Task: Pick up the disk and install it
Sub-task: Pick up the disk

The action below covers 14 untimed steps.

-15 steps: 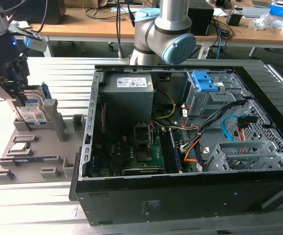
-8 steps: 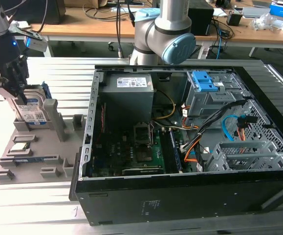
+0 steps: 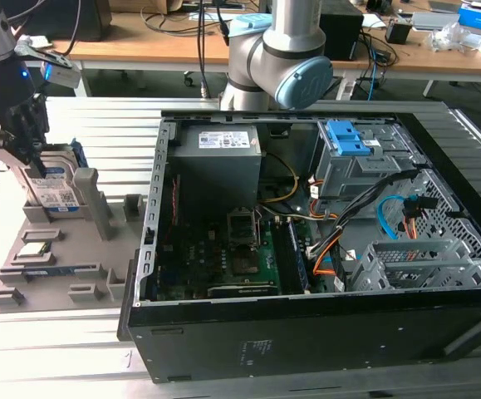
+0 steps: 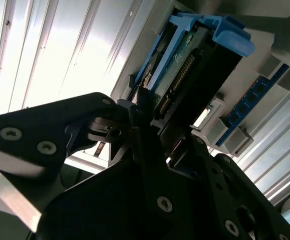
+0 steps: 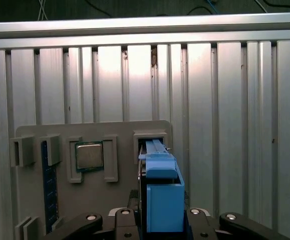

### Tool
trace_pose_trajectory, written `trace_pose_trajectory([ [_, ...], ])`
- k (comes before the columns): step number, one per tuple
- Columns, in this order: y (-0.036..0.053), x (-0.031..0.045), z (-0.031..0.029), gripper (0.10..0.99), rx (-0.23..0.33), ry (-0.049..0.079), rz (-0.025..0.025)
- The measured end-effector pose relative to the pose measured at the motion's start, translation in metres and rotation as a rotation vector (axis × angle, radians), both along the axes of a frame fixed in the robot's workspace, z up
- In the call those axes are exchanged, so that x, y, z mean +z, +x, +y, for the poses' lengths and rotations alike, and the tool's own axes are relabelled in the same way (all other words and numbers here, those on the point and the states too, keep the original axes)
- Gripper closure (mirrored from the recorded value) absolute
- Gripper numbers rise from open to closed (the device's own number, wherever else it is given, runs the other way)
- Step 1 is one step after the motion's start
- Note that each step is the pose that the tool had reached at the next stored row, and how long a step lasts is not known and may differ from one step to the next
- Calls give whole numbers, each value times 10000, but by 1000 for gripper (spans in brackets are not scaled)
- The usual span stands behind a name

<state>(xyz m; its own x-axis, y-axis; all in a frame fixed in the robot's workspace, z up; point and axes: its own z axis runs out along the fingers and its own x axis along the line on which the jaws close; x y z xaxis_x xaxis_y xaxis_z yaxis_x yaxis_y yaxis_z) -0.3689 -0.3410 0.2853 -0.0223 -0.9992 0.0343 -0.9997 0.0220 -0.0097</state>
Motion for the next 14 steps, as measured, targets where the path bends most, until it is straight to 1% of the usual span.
trace_pose_trajectory([
  [9,1,7,0,725,2,0,-1],
  [14,0,76,0,725,2,1,0],
])
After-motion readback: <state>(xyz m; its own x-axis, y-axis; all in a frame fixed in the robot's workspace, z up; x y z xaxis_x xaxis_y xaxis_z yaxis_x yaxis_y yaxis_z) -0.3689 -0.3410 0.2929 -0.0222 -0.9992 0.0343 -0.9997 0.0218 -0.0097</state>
